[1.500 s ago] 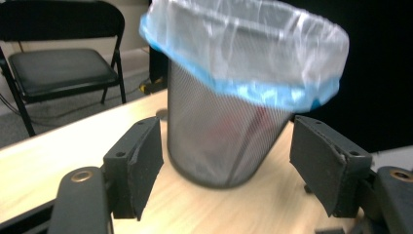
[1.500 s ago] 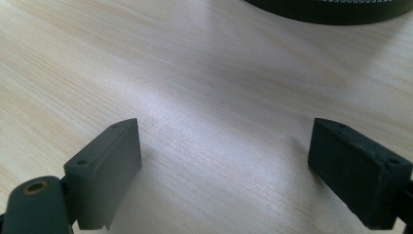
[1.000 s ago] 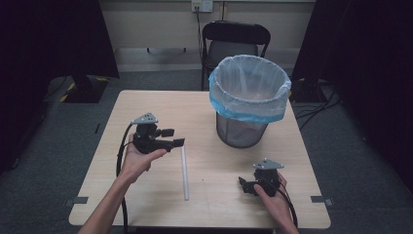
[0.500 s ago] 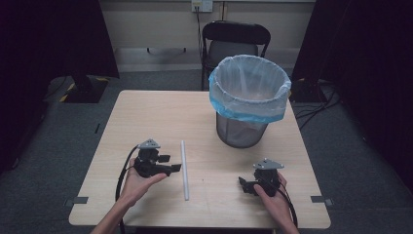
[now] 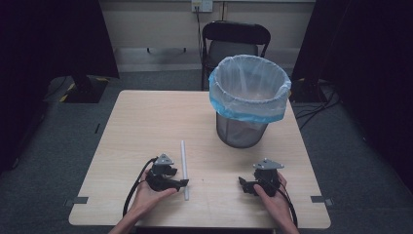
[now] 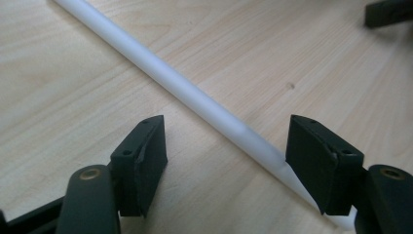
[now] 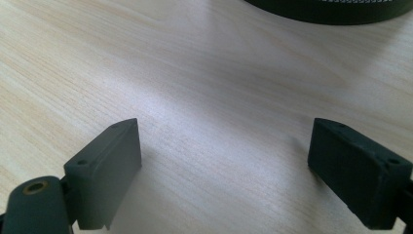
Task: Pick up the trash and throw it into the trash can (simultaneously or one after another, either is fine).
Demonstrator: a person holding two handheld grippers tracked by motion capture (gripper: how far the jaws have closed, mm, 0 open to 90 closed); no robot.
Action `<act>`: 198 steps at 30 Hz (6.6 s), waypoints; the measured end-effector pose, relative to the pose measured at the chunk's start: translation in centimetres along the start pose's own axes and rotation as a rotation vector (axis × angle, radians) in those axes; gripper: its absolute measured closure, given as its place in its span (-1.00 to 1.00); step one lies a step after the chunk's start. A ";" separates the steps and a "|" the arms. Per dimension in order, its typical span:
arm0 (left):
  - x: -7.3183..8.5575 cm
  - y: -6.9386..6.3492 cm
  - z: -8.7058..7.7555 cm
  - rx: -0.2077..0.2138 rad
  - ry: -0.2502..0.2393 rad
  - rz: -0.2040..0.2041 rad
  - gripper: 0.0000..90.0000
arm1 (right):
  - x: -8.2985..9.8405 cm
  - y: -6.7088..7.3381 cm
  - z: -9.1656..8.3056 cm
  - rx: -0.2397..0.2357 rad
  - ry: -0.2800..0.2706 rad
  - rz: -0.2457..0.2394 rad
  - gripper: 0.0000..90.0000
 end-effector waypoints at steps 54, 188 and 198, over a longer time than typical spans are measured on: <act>1.5 5.0 -4.2 -0.099 -0.074 -0.093 0.79 | 0.0 0.0 0.0 0.001 0.000 0.001 -0.75; -28.0 6.0 -9.5 0.015 -0.583 0.195 0.80 | 0.0 0.0 0.0 0.001 0.000 0.001 -0.75; -29.5 5.3 -8.6 0.047 -0.590 0.203 0.80 | 0.0 0.0 0.0 0.001 0.000 0.000 -0.75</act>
Point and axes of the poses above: each handheld gripper's, and its own axes: z roughly forward along the jaws, x roughly out of its underside, y roughly to its left, the point moved 3 cm from there along z, roughly forward along the jaws, and after that the axes turned 14 degrees about z, right-handed, at the moved point
